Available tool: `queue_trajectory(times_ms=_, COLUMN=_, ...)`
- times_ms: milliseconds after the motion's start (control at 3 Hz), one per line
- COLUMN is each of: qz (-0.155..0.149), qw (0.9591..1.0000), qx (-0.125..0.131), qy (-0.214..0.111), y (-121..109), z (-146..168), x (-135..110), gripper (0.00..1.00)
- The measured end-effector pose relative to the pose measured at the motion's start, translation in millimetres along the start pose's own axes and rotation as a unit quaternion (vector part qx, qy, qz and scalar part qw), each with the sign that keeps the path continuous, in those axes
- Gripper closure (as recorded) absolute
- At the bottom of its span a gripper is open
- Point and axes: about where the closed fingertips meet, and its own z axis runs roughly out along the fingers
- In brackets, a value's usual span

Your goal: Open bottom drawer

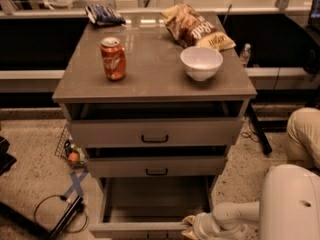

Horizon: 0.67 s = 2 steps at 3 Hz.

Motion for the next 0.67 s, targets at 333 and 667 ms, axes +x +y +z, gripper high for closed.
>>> queue_trajectory(times_ms=333, qz=0.000, qw=1.0000, qx=0.000, qy=0.000, y=0.3, z=-6.3, x=-3.9, gripper=1.00)
queue_trajectory(times_ms=667, qz=0.000, qw=1.0000, qx=0.000, qy=0.000, y=0.4, z=-6.4, x=-3.9, gripper=1.00)
